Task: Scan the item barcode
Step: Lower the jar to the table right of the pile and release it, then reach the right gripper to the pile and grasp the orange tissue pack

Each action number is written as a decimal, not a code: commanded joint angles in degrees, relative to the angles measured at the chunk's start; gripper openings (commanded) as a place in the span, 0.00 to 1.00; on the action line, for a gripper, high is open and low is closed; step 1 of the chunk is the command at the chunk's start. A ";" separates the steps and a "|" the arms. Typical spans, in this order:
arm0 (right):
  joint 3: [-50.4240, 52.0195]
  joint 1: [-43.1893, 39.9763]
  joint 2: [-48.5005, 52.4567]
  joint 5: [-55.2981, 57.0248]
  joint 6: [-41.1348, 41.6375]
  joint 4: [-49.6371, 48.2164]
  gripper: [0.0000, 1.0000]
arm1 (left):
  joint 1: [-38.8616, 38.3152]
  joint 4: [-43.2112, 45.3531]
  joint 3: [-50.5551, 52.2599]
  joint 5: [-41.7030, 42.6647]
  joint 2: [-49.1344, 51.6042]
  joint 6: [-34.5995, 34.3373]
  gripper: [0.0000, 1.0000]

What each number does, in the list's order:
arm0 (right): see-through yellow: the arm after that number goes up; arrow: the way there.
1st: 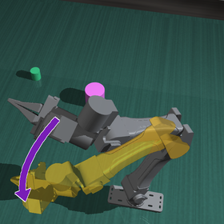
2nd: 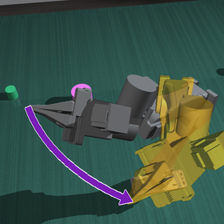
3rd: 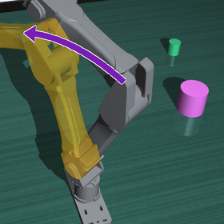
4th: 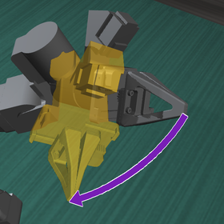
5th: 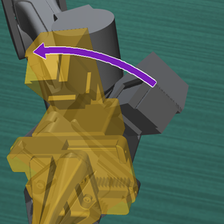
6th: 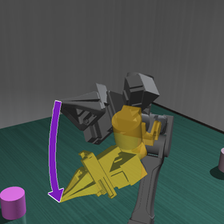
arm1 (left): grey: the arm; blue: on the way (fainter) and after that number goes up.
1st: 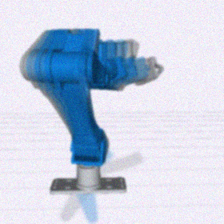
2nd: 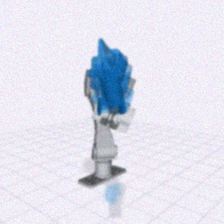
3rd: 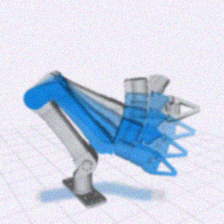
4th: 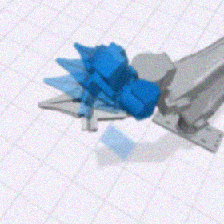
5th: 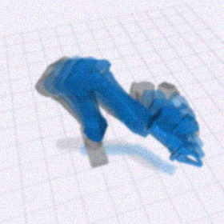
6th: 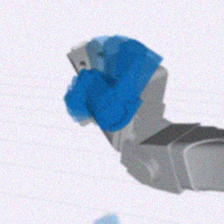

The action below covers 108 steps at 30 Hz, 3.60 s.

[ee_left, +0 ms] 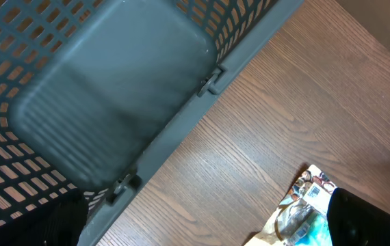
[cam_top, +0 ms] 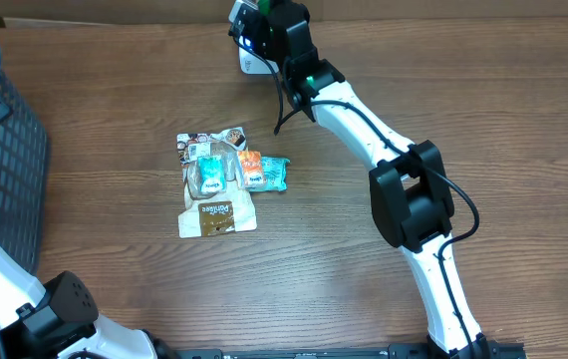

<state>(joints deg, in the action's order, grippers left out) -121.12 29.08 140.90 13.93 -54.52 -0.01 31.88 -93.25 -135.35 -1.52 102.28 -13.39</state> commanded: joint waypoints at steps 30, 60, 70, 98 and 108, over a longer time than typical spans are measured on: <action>0.61 -5.20 -26.75 -19.69 42.53 77.85 0.35 | -0.02 0.11 0.33 0.04 -0.28 -0.57 1.00; 28.92 -23.08 -25.03 -12.41 50.05 63.19 0.28 | -0.02 0.09 0.33 0.04 -0.28 -0.57 1.00; 28.92 -23.10 -25.03 -9.44 50.05 63.47 0.33 | -0.02 0.11 0.33 0.04 -0.28 -0.57 0.99; 4.70 -21.57 -26.47 -46.40 50.25 75.32 1.00 | -0.02 0.09 0.33 0.04 -0.28 -0.57 0.99; 13.31 -14.71 -25.57 -54.62 50.56 67.73 0.69 | -0.02 0.11 0.33 0.04 -0.28 -0.55 1.00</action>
<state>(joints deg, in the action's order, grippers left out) -111.33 11.25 115.77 -37.56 -4.29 68.88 31.88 -93.25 -135.35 -1.54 102.28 -13.39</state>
